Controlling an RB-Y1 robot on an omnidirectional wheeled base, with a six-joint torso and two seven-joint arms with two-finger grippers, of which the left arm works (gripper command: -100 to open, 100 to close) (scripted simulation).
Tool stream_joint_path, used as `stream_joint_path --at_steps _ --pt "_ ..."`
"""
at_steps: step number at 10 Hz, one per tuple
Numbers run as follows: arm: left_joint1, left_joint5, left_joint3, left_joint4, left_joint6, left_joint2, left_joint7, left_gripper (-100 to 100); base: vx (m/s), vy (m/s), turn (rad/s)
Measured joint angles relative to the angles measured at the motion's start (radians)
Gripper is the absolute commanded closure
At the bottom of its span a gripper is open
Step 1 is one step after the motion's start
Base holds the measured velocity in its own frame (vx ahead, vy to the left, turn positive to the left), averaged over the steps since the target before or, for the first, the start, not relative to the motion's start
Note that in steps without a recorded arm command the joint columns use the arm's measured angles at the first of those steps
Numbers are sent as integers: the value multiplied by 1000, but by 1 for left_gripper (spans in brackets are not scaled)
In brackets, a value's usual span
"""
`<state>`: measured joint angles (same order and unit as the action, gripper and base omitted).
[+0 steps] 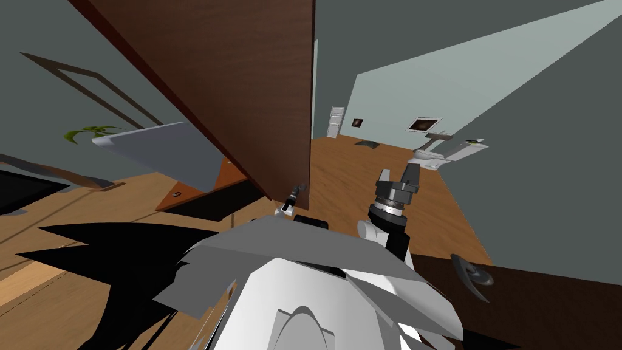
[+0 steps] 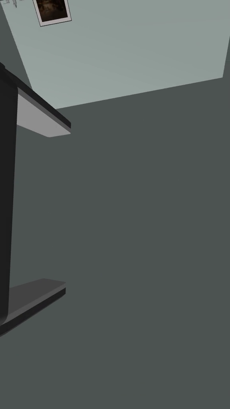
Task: Push the door open
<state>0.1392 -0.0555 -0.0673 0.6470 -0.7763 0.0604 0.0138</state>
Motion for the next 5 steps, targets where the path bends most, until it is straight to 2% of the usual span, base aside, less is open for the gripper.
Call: stream_joint_path --at_steps 1,2,4,5 --pt "5 -5 11 -3 0 1 -5 100 190 -97 49" --pt "12 -11 21 -16 -10 4 -9 100 191 -68 57" --pt "-5 -19 38 21 12 10 -14 100 185 -93 60" --pt "-2 -25 50 6 -1 12 -19 100 182 -100 65"
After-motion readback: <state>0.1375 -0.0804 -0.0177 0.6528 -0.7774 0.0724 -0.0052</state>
